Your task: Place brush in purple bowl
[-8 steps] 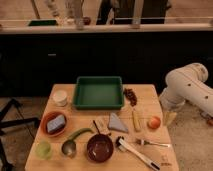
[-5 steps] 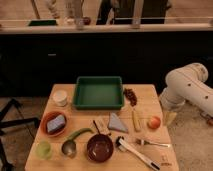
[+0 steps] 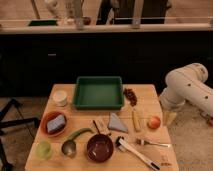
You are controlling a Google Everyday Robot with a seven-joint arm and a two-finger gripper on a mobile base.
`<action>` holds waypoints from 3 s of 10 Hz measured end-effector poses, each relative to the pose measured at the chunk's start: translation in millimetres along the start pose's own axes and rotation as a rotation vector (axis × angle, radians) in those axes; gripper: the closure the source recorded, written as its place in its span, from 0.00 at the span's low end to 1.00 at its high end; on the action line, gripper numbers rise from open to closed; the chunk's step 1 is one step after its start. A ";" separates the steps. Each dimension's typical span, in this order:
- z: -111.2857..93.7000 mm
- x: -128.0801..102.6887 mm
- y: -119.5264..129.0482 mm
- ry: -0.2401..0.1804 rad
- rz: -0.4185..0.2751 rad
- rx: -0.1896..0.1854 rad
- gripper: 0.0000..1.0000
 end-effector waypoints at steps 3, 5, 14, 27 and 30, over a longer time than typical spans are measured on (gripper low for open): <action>0.0 -0.4 -0.2 0.000 -0.001 0.000 0.20; 0.0 -0.3 -0.2 0.000 -0.001 0.000 0.20; 0.0 -0.5 -0.2 0.000 -0.001 0.000 0.20; 41.7 -59.9 115.1 -0.127 0.101 -0.045 0.20; 47.6 -60.7 119.3 -0.146 0.091 -0.050 0.20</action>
